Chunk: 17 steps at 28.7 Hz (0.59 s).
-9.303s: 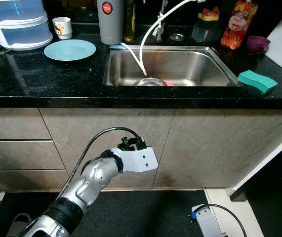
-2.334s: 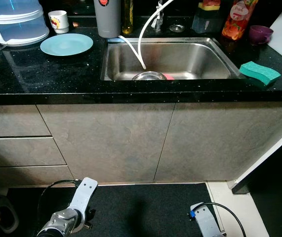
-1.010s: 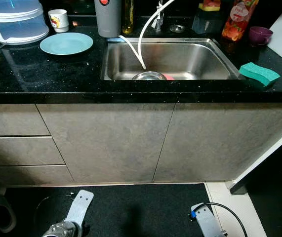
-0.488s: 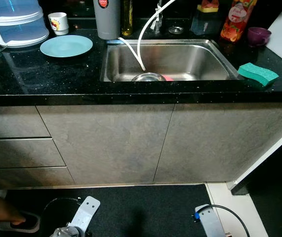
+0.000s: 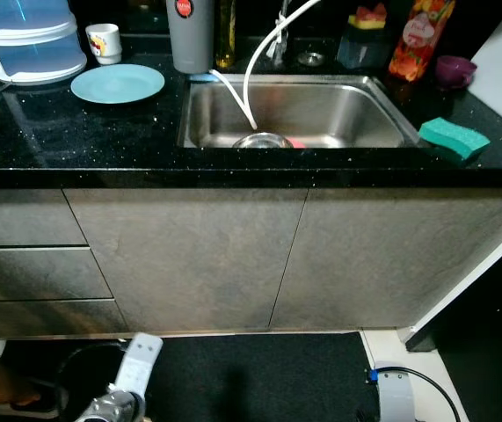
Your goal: Kitchen organization
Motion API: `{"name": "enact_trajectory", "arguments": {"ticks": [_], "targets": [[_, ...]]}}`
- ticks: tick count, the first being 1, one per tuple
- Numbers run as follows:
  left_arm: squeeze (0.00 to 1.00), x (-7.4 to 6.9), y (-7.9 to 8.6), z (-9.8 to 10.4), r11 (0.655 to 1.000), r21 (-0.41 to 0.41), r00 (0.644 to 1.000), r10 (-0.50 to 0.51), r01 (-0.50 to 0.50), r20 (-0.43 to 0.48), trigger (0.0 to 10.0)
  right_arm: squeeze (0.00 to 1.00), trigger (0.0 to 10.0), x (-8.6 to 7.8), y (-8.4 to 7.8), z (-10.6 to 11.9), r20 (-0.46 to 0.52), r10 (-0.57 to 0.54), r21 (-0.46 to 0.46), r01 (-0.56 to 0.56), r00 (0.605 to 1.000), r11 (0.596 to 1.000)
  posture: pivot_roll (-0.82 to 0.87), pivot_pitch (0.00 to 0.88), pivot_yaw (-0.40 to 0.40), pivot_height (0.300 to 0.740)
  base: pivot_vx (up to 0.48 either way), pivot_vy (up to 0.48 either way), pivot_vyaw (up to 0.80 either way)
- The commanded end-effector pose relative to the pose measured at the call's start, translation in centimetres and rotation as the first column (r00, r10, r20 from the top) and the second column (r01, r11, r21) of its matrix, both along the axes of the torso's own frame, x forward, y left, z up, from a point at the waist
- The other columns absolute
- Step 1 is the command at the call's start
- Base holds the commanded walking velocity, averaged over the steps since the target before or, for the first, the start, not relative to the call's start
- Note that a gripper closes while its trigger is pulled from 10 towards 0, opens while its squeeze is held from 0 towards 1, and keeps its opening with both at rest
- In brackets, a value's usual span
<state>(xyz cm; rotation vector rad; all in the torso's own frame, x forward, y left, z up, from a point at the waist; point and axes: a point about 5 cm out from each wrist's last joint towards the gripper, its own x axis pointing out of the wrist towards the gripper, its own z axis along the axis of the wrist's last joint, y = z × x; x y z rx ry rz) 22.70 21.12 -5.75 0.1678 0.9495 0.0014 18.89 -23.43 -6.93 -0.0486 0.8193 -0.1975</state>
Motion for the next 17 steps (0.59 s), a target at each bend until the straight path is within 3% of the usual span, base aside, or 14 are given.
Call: {"name": "enact_trajectory", "arguments": {"ticks": [1, 4, 6, 8, 9, 10, 14, 17], "targets": [[0.00, -0.8, 0.9, -0.3, 0.999, 0.016, 0.999, 0.050, -0.050, 0.000, 10.0, 0.00, 10.0, 0.0, 0.3, 0.0, 0.026, 0.018, 0.040, -0.019, 1.000, 0.999, 0.09, 0.054, -0.060, 0.740, 0.000, 0.000, 0.00], [0.00, -1.0, 2.3, -0.1, 0.992, 0.018, 0.992, 0.122, -0.122, 0.017, 10.0, 0.00, 10.0, 0.3, 0.6, 0.1, 0.043, 0.048, 0.081, -0.051, 0.998, 0.995, 0.11, 0.055, -0.079, 0.740, 0.000, 0.000, 0.00], [0.00, -1.0, 2.3, -0.1, 0.992, 0.018, 0.992, 0.122, -0.122, 0.017, 10.0, 0.00, 10.0, 0.3, 0.6, 0.1, 0.043, 0.048, 0.081, -0.051, 0.998, 0.995, 0.11, 0.055, -0.079, 0.740, 0.000, 0.000, 0.00], [0.00, -0.9, 2.9, 0.2, 0.982, -0.027, 0.981, 0.190, -0.189, 0.034, 10.0, 0.00, 10.0, 0.5, 0.9, 0.3, 0.064, 0.063, 0.117, -0.071, 0.996, 0.991, 0.12, 0.058, -0.090, 0.740, 0.000, 0.000, 0.00], [0.00, -0.9, 2.9, 0.2, 0.982, -0.027, 0.981, 0.190, -0.189, 0.034, 10.0, 0.00, 10.0, 0.5, 0.9, 0.3, 0.064, 0.063, 0.117, -0.071, 0.996, 0.991, 0.12, 0.058, -0.090, 0.740, 0.000, 0.000, 0.00], [0.00, -0.2, 2.5, 0.5, 0.975, -0.090, 0.976, 0.209, -0.204, 0.061, 10.0, 0.00, 10.0, 0.8, 1.2, 0.5, 0.103, 0.058, 0.162, -0.074, 0.993, 0.984, 0.13, 0.058, -0.098, 0.740, 0.000, 0.000, 0.00], [0.00, 0.0, 2.3, 0.6, 0.972, -0.112, 0.974, 0.215, -0.207, 0.069, 10.0, 0.00, 10.0, 0.9, 1.3, 0.6, 0.123, 0.061, 0.176, -0.082, 0.991, 0.981, 0.12, 0.059, -0.097, 0.740, 0.000, 0.000, 0.00], [0.00, 0.0, 1.7, 0.4, 0.957, -0.177, 0.967, 0.245, -0.230, 0.068, 10.0, 0.00, 10.0, 1.3, 1.6, 0.9, 0.170, 0.128, 0.194, -0.160, 0.977, 0.968, 0.12, 0.062, -0.094, 0.740, 0.000, 0.000, 0.00]]}}
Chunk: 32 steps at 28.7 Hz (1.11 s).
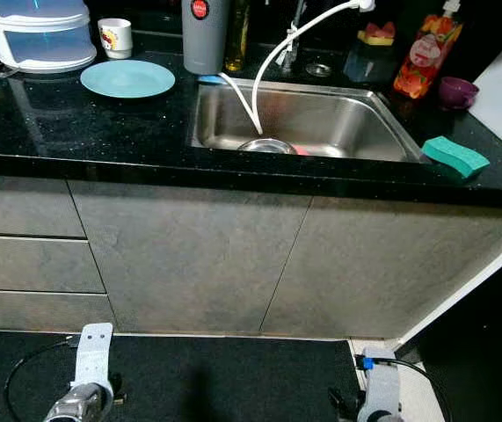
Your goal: Kitchen organization
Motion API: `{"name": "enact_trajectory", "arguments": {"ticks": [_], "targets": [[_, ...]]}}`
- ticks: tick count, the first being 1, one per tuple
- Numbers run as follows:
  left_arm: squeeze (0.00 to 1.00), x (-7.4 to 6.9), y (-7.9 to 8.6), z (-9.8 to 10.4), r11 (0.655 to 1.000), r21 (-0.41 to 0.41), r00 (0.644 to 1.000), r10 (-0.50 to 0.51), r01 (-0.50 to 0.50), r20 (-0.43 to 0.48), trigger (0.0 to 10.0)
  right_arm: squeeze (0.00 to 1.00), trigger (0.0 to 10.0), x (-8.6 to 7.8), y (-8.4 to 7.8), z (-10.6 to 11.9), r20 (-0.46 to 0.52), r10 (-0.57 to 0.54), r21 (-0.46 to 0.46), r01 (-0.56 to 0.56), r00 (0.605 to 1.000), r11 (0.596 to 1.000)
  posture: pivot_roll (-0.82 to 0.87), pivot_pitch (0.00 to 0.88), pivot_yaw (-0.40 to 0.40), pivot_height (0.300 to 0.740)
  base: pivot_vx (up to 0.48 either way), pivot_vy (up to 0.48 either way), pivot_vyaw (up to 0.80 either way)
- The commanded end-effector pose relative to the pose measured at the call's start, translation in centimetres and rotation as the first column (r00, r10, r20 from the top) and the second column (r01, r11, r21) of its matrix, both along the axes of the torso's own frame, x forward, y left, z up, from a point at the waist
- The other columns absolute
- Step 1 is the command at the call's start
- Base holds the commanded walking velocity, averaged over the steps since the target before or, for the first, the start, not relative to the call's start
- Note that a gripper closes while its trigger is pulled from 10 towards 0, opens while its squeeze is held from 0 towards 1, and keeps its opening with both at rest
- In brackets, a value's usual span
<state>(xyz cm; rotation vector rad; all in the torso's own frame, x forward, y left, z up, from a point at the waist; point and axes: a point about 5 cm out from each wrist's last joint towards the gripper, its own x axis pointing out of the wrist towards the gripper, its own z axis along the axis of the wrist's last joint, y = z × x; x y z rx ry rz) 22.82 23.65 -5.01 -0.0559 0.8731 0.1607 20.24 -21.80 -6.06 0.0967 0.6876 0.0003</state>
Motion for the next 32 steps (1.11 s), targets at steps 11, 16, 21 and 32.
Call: {"name": "enact_trajectory", "arguments": {"ticks": [11, 16, 21, 32], "targets": [[0.00, -0.6, -1.6, -0.8, 0.999, -0.032, 1.000, 0.013, -0.012, 0.011, 10.0, 0.00, 10.0, 12.0, 2.3, 12.8, 0.536, 0.287, 0.313, -0.503, 0.794, 0.806, 0.08, 0.081, -0.088, 0.740, 0.000, 0.000, 0.00], [0.00, -1.0, -2.0, -1.1, 1.000, -0.023, 1.000, 0.002, -0.002, 0.001, 10.0, 0.00, 10.0, 11.5, 3.7, 15.5, 0.672, 0.361, 0.339, -0.702, 0.647, 0.626, 0.07, 0.083, -0.086, 0.740, 0.000, 0.000, 0.00], [0.00, -2.0, -2.3, -1.7, 0.999, -0.029, 0.999, -0.014, 0.013, -0.030, 10.0, 0.00, 10.0, 8.1, 7.1, 19.3, 0.788, 0.506, 0.247, -0.933, 0.350, 0.261, 0.07, 0.091, -0.074, 0.740, 0.000, 0.000, 0.00], [0.00, -2.3, -3.2, -2.1, 0.995, -0.072, 0.995, -0.071, 0.066, -0.072, 10.0, 0.00, 10.0, 8.2, 12.9, 25.8, 0.888, 0.416, 0.114, -0.970, 0.196, 0.213, 0.06, 0.091, -0.065, 0.740, 0.000, 0.000, 0.00]]}}
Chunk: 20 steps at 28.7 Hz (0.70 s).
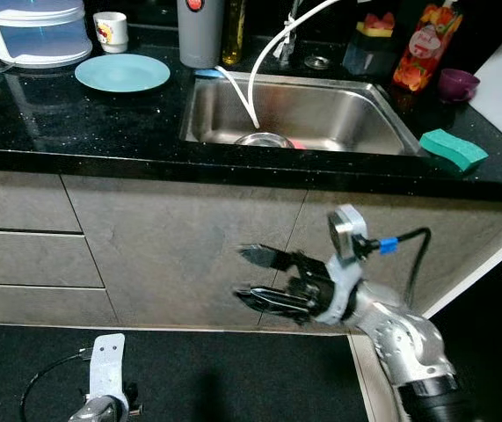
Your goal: Kitchen organization
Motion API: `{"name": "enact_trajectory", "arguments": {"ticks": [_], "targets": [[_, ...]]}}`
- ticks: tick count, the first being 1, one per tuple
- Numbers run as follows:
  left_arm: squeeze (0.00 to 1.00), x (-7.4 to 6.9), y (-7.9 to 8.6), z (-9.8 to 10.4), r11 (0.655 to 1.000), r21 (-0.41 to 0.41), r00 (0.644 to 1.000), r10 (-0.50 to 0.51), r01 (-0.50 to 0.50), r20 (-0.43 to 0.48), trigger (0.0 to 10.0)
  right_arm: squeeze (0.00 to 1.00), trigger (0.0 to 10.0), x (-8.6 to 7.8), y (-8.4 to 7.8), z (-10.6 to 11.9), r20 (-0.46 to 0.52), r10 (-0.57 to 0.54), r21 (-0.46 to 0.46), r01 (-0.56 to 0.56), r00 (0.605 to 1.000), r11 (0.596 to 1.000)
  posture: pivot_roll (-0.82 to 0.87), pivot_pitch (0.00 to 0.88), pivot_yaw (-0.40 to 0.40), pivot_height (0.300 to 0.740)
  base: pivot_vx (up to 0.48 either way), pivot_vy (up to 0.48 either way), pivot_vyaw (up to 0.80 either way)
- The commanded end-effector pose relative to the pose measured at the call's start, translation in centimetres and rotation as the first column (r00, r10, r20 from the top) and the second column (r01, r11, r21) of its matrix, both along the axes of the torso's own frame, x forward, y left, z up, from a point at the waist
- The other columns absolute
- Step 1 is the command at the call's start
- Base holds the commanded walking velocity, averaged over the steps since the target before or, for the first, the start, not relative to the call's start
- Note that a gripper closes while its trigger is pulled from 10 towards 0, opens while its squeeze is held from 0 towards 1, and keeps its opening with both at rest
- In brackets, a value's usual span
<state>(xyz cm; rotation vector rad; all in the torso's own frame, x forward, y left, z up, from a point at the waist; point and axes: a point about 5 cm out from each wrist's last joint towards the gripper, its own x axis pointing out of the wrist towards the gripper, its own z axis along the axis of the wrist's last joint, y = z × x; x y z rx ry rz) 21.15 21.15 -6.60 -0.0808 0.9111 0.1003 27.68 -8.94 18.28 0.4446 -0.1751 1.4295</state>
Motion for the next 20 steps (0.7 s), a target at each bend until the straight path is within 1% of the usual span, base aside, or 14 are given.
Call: {"name": "enact_trajectory", "arguments": {"ticks": [1, 2, 3, 4, 6, 7, 8, 10, 12, 14, 16, 18, 19, 20], "targets": [[0.00, -0.6, -0.8, -0.5, 0.999, -0.033, 0.999, -0.027, 0.026, -0.046, 10.0, 0.00, 10.0, 1.7, 0.8, 2.4, -0.007, -0.156, 0.079, 0.156, 0.988, 0.985, 0.07, 0.094, -0.062, 0.740, 0.000, 0.000, 0.75], [0.00, -0.6, -0.8, -0.5, 0.999, -0.033, 0.999, -0.027, 0.026, -0.046, 10.0, 0.00, 10.0, 1.7, 0.8, 2.4, -0.007, -0.156, 0.079, 0.156, 0.988, 0.985, 0.07, 0.094, -0.062, 0.740, 0.000, 0.000, 0.75], [0.00, -0.8, -0.8, -0.6, 0.999, -0.042, 0.998, -0.023, 0.020, -0.053, 10.0, 0.00, 10.0, 2.0, 1.4, 3.4, -0.010, -0.195, 0.106, 0.195, 0.981, 0.975, 0.07, 0.096, -0.056, 0.740, 0.000, 0.000, 0.79], [0.00, -0.8, -0.8, -0.6, 0.999, -0.042, 0.998, -0.023, 0.020, -0.053, 10.0, 0.00, 10.0, 2.0, 1.4, 3.4, -0.010, -0.195, 0.106, 0.195, 0.981, 0.975, 0.07, 0.096, -0.056, 0.740, 0.000, 0.000, 0.79], [0.00, -1.1, -0.9, -0.8, 0.999, -0.039, 0.997, -0.037, 0.034, -0.073, 10.0, 0.00, 10.0, 2.5, 2.0, 4.9, 0.009, -0.258, 0.117, 0.255, 0.966, 0.960, 0.07, 0.093, -0.049, 0.740, 0.000, 0.000, 0.78], [0.00, -1.1, -0.9, -0.8, 0.999, -0.039, 0.997, -0.037, 0.034, -0.073, 10.0, 0.00, 10.0, 2.5, 2.0, 4.9, 0.009, -0.258, 0.117, 0.255, 0.966, 0.960, 0.07, 0.093, -0.049, 0.740, 0.000, 0.000, 0.77], [0.00, -1.3, -1.0, -0.9, 0.998, -0.034, 0.995, -0.050, 0.047, -0.083, 10.0, 0.00, 10.0, 2.7, 2.2, 5.3, 0.021, -0.277, 0.111, 0.273, 0.961, 0.956, 0.07, 0.093, -0.049, 0.740, 0.000, 0.000, 0.77], [0.00, -2.1, -1.3, -1.4, 0.990, 0.025, 0.980, -0.135, 0.140, -0.143, 10.0, 0.00, 10.0, 2.9, 2.7, 6.0, 0.046, -0.320, 0.081, 0.316, 0.946, 0.945, 0.07, 0.095, -0.046, 0.740, 0.000, 0.000, 0.77], [0.00, -2.3, -1.5, -1.6, 0.985, 0.038, 0.975, -0.160, 0.168, -0.155, 10.0, 0.00, 10.0, 3.0, 2.9, 6.2, 0.054, -0.330, 0.075, 0.326, 0.942, 0.942, 0.07, 0.096, -0.046, 0.740, 0.000, 0.000, 0.77], [0.00, -2.4, -1.7, -1.6, 0.983, 0.039, 0.972, -0.171, 0.179, -0.161, 10.0, 0.00, 10.0, 3.2, 3.2, 6.5, 0.071, -0.367, 0.057, 0.364, 0.927, 0.930, 0.07, 0.096, -0.043, 0.740, 0.000, 0.000, 0.77], [0.00, -2.4, -1.8, -1.7, 0.980, 0.040, 0.968, -0.185, 0.194, -0.167, 10.0, 0.00, 10.0, 4.1, 3.9, 7.0, 0.124, -0.462, -0.019, 0.468, 0.878, 0.884, 0.06, 0.096, -0.043, 0.740, 0.000, 0.000, 0.77], [0.00, -2.5, -1.9, -1.7, 0.979, 0.040, 0.967, -0.192, 0.201, -0.170, 10.0, 0.00, 10.0, 4.2, 4.1, 7.3, 0.139, -0.481, -0.018, 0.488, 0.866, 0.873, 0.06, 0.094, -0.042, 0.740, 0.000, 0.000, 0.77], [0.00, -2.5, -1.9, -1.7, 0.978, 0.040, 0.966, -0.194, 0.204, -0.170, 10.0, 0.00, 10.0, 4.4, 4.1, 7.5, 0.145, -0.500, -0.025, 0.508, 0.854, 0.861, 0.06, 0.094, -0.042, 0.740, 0.000, 0.000, 0.77], [0.00, -2.5, -1.9, -1.7, 0.977, 0.038, 0.965, -0.199, 0.208, -0.170, 10.0, 0.00, 10.0, 4.8, 4.2, 7.5, 0.174, -0.526, -0.059, 0.542, 0.832, 0.838, 0.06, 0.094, -0.042, 0.740, 0.000, 0.000, 0.77]]}}
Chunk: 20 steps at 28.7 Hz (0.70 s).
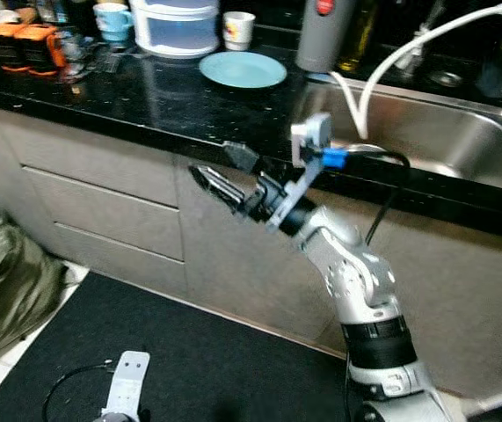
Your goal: Kitchen organization
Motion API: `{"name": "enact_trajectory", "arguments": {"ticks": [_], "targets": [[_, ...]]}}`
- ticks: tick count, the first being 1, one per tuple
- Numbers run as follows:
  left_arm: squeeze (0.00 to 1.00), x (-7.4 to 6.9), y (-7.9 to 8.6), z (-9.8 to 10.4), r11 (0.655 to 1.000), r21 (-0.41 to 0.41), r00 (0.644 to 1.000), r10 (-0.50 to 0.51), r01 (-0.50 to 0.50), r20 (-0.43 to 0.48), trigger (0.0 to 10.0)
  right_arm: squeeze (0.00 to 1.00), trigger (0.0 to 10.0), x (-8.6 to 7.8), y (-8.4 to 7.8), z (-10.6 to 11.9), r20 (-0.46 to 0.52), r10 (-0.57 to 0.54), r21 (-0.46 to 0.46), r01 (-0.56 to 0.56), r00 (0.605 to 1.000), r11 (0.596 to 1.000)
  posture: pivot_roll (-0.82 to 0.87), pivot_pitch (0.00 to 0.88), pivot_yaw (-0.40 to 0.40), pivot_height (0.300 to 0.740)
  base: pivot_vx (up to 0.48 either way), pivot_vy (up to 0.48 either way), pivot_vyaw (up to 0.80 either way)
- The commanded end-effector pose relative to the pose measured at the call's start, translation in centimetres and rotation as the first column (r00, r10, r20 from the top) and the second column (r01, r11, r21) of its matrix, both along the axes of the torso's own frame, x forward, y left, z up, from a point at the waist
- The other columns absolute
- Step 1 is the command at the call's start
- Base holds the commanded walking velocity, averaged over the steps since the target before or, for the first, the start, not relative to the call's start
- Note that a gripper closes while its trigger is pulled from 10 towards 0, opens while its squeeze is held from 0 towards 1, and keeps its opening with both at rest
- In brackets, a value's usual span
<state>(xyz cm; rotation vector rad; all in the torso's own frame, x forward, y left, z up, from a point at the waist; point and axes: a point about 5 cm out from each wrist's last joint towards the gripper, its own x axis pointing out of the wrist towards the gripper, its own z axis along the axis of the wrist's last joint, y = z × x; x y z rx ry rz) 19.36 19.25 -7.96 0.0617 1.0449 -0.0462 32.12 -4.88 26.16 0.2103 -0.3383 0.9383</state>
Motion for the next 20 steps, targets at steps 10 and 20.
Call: {"name": "enact_trajectory", "arguments": {"ticks": [10, 20], "targets": [[0.00, -0.5, -0.2, -0.3, 0.999, 0.011, 0.999, -0.046, 0.046, -0.029, 10.0, 0.00, 10.0, 0.9, 0.6, -2.0, -0.004, -0.119, -0.162, 0.116, 0.993, 0.980, 0.07, 0.082, -0.043, 0.740, 0.000, 0.000, 0.54], [0.00, -0.3, 0.0, -0.2, 0.999, -0.005, 0.999, -0.035, 0.035, -0.023, 10.0, 0.00, 10.0, 2.1, 0.0, -1.7, -0.002, -0.254, -0.145, 0.251, 0.967, 0.957, 0.07, 0.081, -0.039, 0.740, 0.087, 0.000, 0.00]]}}
